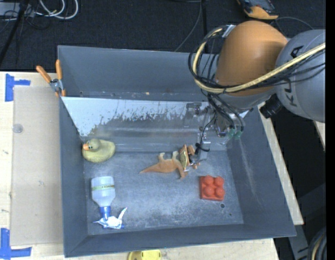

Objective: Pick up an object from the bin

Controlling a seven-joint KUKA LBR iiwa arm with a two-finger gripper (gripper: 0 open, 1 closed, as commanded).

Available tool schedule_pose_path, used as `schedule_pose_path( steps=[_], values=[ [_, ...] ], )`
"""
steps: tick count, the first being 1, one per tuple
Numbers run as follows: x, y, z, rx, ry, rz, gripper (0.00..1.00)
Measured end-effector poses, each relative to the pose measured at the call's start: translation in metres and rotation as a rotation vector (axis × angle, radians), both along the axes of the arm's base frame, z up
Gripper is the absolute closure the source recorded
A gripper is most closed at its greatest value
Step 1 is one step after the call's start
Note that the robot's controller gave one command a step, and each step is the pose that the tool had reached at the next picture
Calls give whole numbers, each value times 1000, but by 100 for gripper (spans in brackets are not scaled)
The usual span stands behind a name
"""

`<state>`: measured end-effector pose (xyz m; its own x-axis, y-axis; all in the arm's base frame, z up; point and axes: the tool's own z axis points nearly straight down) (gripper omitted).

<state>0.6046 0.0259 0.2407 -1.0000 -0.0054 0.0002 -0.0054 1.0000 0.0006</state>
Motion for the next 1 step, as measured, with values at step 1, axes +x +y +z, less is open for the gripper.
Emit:
schedule_pose_path(
  steps=[1],
  values=[
    [-6, 1, -76, 0, 1, 15, 0]
  ],
)
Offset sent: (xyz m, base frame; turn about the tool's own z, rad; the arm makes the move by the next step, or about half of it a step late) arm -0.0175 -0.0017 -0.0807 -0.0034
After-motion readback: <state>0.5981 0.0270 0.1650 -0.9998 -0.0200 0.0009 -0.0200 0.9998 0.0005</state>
